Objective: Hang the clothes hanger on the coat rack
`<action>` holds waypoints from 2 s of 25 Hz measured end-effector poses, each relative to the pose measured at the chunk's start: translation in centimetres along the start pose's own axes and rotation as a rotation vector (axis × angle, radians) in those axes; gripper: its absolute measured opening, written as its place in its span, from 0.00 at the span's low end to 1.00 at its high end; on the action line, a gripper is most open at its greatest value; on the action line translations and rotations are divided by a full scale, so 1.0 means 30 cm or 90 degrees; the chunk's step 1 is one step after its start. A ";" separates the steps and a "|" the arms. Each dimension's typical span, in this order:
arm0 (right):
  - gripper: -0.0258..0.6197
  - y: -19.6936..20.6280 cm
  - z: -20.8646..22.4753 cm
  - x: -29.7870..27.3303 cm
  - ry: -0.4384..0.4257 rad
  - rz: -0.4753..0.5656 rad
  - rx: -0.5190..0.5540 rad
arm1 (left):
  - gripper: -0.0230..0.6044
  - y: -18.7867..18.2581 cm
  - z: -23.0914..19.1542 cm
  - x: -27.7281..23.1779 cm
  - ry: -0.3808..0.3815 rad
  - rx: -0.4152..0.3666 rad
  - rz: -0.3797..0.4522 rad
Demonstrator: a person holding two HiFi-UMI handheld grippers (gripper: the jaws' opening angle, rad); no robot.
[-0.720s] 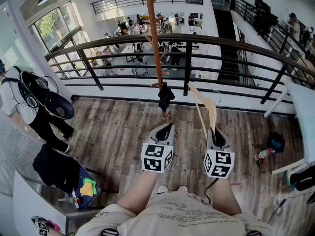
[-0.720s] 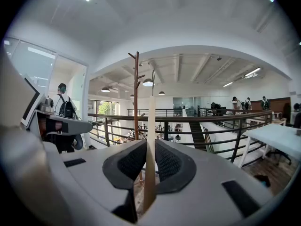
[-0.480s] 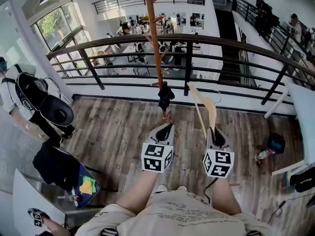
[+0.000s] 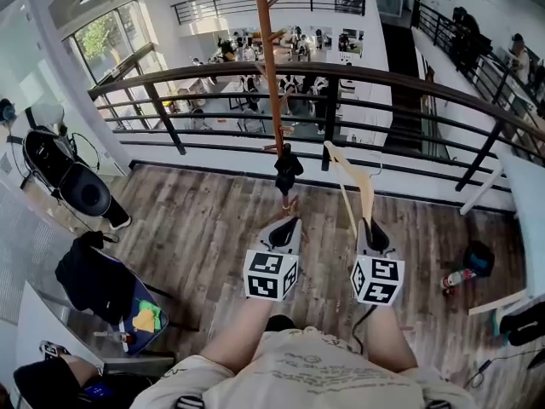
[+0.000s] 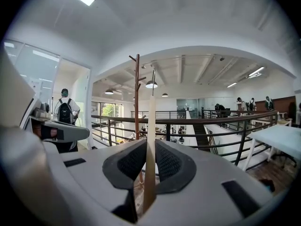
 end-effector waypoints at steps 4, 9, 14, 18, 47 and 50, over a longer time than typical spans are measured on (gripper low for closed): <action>0.12 -0.020 0.012 -0.022 -0.009 0.006 0.007 | 0.04 0.006 0.017 -0.023 -0.003 0.001 -0.006; 0.12 -0.035 0.023 -0.063 -0.012 0.008 0.010 | 0.04 -0.007 -0.017 -0.045 -0.016 0.004 0.004; 0.12 -0.044 0.028 -0.125 -0.015 0.009 0.017 | 0.04 -0.007 -0.055 -0.110 -0.016 0.005 0.008; 0.12 -0.064 0.051 -0.177 -0.013 0.010 0.024 | 0.04 -0.038 -0.075 -0.181 -0.010 0.003 0.018; 0.12 -0.190 0.024 -0.803 -0.039 -0.003 0.053 | 0.04 -0.058 -0.470 -0.650 -0.023 0.038 0.018; 0.12 -0.191 0.017 -0.874 -0.034 -0.013 0.055 | 0.04 -0.067 -0.521 -0.701 -0.019 0.038 0.016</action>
Point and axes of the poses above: the fingertips, and each gripper's own axes: x backward along the fingers, z to its right, y out of its underside, the point moved 1 cm from there along x, backward along the fingers, and after that the axes turned 15 degrees about -x, right-handed, at the moved point
